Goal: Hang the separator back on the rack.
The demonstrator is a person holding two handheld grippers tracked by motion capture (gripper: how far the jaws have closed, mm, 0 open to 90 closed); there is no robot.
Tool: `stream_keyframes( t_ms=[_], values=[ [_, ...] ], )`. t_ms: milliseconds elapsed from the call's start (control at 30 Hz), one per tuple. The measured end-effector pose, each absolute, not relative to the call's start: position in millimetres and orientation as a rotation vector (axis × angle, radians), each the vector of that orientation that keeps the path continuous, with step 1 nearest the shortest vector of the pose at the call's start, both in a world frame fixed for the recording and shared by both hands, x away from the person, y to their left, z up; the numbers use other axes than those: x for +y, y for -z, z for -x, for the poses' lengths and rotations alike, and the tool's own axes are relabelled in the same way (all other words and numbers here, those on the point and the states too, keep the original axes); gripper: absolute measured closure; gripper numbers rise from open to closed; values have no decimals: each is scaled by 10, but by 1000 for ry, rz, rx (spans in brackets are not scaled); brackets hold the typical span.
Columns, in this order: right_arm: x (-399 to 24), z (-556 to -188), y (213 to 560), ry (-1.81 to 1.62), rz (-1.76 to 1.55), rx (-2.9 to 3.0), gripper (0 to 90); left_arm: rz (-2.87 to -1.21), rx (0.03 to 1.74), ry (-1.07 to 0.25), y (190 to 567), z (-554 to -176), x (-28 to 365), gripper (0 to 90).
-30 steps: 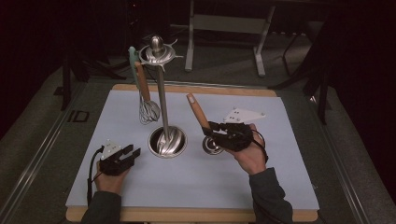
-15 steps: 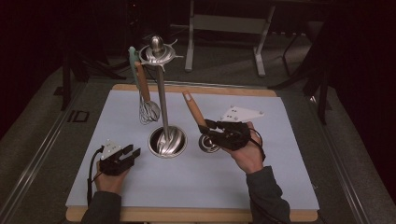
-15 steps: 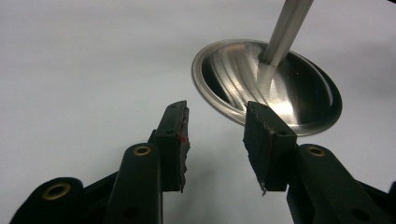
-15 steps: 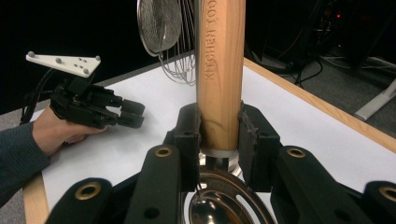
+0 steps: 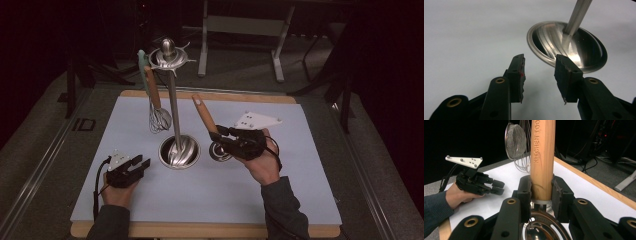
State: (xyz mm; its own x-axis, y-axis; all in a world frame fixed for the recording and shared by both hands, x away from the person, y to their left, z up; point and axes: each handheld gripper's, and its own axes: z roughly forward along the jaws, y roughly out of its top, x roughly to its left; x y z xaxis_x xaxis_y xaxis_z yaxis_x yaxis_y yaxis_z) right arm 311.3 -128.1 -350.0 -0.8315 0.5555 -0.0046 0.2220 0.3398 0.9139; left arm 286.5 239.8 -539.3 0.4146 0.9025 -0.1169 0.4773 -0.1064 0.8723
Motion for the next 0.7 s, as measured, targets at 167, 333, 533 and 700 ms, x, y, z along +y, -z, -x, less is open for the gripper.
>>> stream_keyframes(
  t_ms=[167,333,533,700],
  values=[
    [-1249,-3105,3463,-1485,-673,2300,710,-1744,1205,-574,5394,-2867,2399,601],
    [-1225,-3096,3410,-1494,-659,2291,710,-1743,1207,-574,5394,-2867,2399,599],
    [-1215,-3099,3324,-1507,-648,2277,711,-1742,1207,-574,5394,-2868,2400,599],
    [-1201,-3086,3258,-1516,-630,2266,710,-1742,1208,-574,5394,-2868,2399,598]
  ],
)
